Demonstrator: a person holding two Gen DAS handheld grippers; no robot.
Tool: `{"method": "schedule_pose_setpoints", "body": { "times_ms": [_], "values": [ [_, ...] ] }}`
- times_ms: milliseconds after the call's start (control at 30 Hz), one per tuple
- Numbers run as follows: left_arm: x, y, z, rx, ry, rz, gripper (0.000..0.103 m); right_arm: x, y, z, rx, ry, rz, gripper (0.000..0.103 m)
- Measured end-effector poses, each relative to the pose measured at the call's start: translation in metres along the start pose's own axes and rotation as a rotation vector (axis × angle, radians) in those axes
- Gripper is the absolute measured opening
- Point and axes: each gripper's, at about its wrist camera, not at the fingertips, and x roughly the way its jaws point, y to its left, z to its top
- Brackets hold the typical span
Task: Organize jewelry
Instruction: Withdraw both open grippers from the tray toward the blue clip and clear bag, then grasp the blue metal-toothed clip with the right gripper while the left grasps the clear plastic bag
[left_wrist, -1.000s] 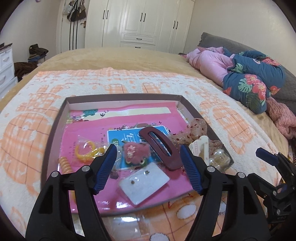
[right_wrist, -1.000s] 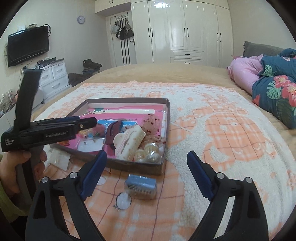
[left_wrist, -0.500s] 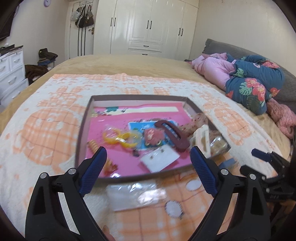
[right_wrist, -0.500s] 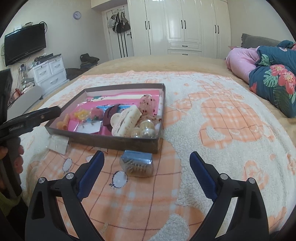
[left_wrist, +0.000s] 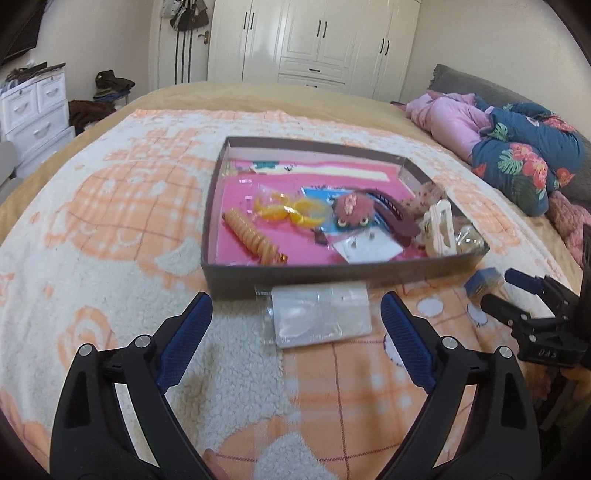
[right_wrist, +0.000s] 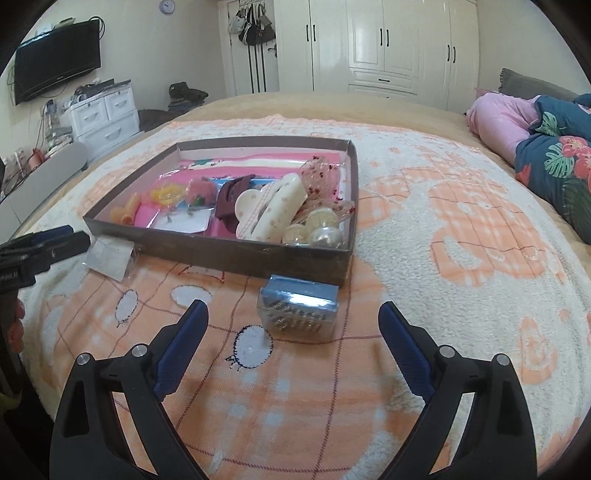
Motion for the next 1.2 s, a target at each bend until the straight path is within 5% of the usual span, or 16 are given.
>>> {"method": "schedule_pose_setpoints", "body": {
  "times_ms": [200, 567, 733, 1000, 1200],
  "values": [
    [0.011, -0.006, -0.007, 0.023, 0.034, -0.011, 0.086, 0.013, 0.002, 0.002, -0.001, 0.021, -0.002, 0.084],
    [0.030, -0.021, -0.007, 0.039, 0.062, -0.036, 0.086, 0.023, -0.005, 0.001, 0.045, 0.048, 0.036, 0.043],
    [0.034, -0.023, -0.005, 0.044, 0.067, -0.021, 0.086, 0.020, -0.005, 0.000, 0.049, 0.047, 0.066, 0.043],
    [0.037, -0.025, -0.005, 0.054, 0.077, -0.005, 0.053, 0.011, 0.001, -0.003, 0.042, 0.040, 0.091, 0.043],
    [0.030, -0.021, -0.006, 0.040, 0.071, -0.038, 0.046, 0.001, 0.010, -0.002, 0.019, 0.019, 0.112, 0.043]
  ]
}}
